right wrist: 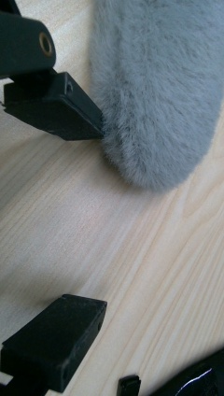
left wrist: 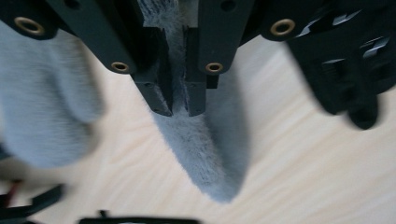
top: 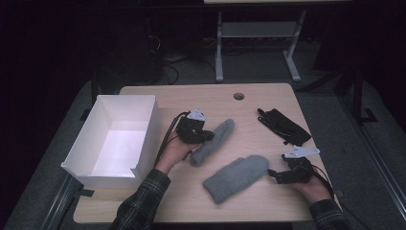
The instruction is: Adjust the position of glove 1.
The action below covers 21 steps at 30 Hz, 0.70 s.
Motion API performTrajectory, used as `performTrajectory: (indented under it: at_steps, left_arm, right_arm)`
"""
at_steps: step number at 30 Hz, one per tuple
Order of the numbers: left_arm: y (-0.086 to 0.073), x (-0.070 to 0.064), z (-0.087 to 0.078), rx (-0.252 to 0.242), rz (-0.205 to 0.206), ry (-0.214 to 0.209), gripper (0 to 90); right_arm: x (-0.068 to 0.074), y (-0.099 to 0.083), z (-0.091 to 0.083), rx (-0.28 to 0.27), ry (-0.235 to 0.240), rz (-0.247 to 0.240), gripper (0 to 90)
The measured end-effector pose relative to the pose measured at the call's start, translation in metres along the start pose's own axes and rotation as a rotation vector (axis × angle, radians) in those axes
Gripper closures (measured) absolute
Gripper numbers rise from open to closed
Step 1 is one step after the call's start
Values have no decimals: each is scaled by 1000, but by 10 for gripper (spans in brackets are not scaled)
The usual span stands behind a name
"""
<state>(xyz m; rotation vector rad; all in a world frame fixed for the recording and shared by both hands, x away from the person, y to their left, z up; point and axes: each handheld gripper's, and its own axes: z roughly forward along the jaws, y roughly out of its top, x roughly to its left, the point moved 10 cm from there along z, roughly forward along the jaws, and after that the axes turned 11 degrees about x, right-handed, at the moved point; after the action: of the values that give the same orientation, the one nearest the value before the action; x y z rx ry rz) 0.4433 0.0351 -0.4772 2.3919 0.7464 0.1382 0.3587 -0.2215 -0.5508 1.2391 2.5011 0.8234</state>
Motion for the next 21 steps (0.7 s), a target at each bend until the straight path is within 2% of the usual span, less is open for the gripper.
performTrajectory:
  at_steps: [1, 3, 4, 5, 6, 10, 13, 16, 19, 21]
  left_arm:
    - [-2, 7, -2, 12, -13, 43, 797]
    - [-5, 17, -4, 18, -40, 84, 759]
    - [-7, 27, -8, 21, -50, 125, 753]
    - [-7, 27, -8, 21, -50, 125, 749]
    - [-9, 34, -12, 25, -65, 159, 744]
    - [-7, 38, -18, -7, -84, 177, 731]
    - [-6, 33, -17, 5, -66, 168, 691]
    - [-4, 24, -5, 35, -25, 166, 616]
    - [-3, 24, 1, 38, -16, 175, 540]
    - [-1, 29, 6, 35, -24, 183, 516]
  right_arm:
    - [0, 0, 0, 0, 0, 0, 143]
    - [0, 0, 0, 0, 0, 0, 143]
    - [0, 0, 0, 0, 0, 0, 143]
    - [0, 0, 0, -1, 0, 0, 143]
    - [0, 0, 0, 0, 0, 0, 143]
    - [0, 0, 0, 0, 0, 0, 143]
    - [0, 0, 0, -2, 0, 0, 143]
    - [0, 0, 0, 0, 0, 0, 143]
    - [0, 0, 0, 0, 0, 0, 143]
    - [0, 0, 0, 0, 0, 0, 142]
